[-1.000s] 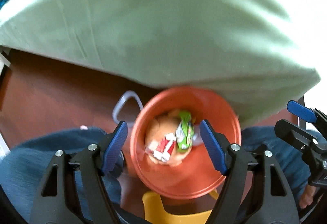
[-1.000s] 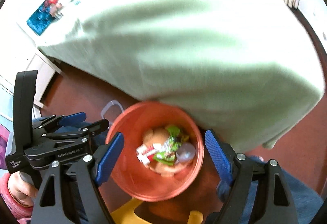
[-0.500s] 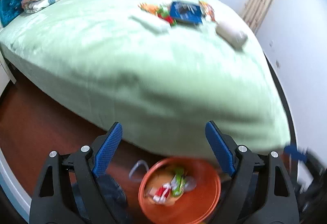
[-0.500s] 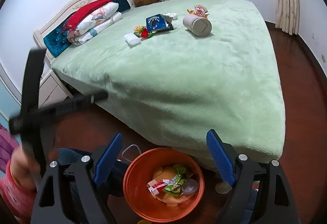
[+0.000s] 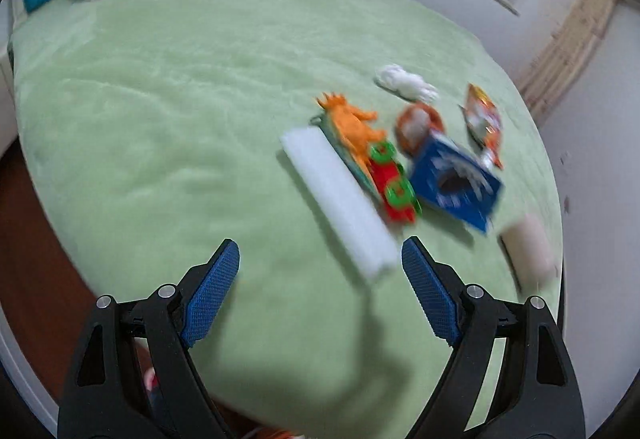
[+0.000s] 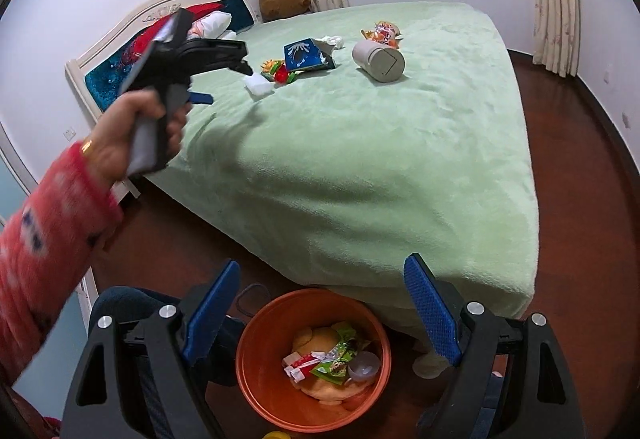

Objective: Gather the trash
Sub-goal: 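Grasp the white foam tube with the left tool while the right tool reaches the beige cylinder, then grasp the beige cylinder with the right tool and carry both items into the bucket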

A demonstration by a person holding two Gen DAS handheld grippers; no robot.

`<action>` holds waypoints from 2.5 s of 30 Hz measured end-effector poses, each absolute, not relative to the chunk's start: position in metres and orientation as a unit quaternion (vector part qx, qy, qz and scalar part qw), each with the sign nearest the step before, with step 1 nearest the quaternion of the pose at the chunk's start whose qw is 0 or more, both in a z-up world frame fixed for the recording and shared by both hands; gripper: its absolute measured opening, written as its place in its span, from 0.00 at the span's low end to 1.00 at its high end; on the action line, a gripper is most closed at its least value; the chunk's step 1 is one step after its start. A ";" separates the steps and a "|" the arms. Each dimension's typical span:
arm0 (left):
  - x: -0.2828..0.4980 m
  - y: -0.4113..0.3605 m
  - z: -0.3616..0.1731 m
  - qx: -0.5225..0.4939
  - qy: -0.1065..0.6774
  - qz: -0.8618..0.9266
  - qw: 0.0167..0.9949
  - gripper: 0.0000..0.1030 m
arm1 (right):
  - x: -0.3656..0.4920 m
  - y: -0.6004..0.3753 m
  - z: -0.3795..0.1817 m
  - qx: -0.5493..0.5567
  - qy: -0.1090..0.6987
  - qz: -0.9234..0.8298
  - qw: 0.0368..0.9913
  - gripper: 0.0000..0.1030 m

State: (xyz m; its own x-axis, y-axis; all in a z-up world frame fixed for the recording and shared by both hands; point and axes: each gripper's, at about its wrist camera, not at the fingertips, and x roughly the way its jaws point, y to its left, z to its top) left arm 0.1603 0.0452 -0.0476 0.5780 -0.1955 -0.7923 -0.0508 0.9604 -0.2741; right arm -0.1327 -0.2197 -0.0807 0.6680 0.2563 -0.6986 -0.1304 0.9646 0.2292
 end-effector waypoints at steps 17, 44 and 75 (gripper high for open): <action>0.198 0.054 -0.059 -0.166 0.482 -0.060 0.858 0.22 | -0.134 -0.229 -0.082 0.079 0.395 0.097 0.910 0.80; 0.129 0.077 -0.031 -0.219 0.419 -0.179 0.863 0.13 | -0.071 -0.234 -0.053 0.019 0.352 0.079 0.932 0.80; 0.020 0.091 -0.025 -0.207 0.402 -0.245 0.858 0.13 | 0.187 -0.228 -0.046 -0.035 0.503 0.018 0.863 0.51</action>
State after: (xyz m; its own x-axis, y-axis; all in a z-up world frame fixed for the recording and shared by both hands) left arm 0.0204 0.0909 -0.0253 0.5573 -0.5867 -0.5876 0.2538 0.7941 -0.5522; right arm 0.1868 -0.2275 -0.0455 0.4936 -0.0044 -0.8697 -0.0669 0.9968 -0.0430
